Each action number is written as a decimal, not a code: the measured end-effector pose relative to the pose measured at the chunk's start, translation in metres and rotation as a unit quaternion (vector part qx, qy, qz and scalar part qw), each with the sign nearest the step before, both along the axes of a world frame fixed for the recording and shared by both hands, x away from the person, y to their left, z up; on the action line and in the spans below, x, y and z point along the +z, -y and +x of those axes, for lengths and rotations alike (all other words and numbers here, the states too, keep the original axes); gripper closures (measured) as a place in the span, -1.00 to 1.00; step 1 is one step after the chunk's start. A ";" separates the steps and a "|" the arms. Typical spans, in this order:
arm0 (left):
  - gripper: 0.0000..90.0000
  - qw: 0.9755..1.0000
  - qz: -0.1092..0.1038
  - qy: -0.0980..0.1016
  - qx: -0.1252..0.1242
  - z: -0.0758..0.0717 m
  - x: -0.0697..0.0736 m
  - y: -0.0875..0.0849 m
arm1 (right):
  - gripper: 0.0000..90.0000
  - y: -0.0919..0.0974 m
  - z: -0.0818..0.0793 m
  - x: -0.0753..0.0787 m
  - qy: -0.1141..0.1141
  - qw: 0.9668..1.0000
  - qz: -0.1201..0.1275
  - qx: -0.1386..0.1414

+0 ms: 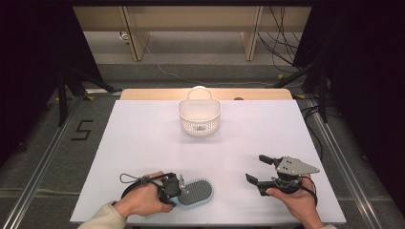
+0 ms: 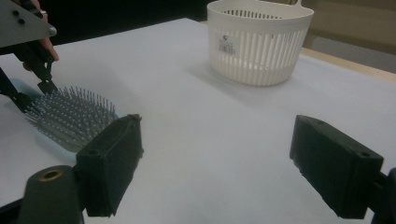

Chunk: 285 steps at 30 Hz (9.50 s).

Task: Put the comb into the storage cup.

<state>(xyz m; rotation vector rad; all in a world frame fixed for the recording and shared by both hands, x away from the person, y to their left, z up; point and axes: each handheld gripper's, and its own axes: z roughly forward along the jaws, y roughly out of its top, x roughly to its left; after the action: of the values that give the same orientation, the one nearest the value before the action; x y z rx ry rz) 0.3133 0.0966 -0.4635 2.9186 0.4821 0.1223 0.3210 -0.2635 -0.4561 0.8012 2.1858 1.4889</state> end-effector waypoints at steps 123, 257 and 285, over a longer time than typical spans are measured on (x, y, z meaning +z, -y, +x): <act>0.55 0.927 -0.300 0.143 0.175 0.006 0.031 -0.047 | -0.62 0.001 0.000 0.000 -0.001 1.000 0.009 0.001; 0.55 0.877 -0.380 0.214 0.204 0.031 0.041 -0.063 | -0.63 0.002 0.001 0.000 -0.003 1.000 0.022 -0.001; 0.55 0.870 -0.382 0.223 0.217 0.042 0.045 -0.067 | -0.64 0.003 0.001 0.000 -0.003 1.000 0.019 0.000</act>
<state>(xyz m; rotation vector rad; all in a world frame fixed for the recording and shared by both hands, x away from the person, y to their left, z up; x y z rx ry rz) 0.3555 0.1634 -0.4182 1.8899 0.8533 0.5186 0.3218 -0.2664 -0.4565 0.8198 2.1675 1.5337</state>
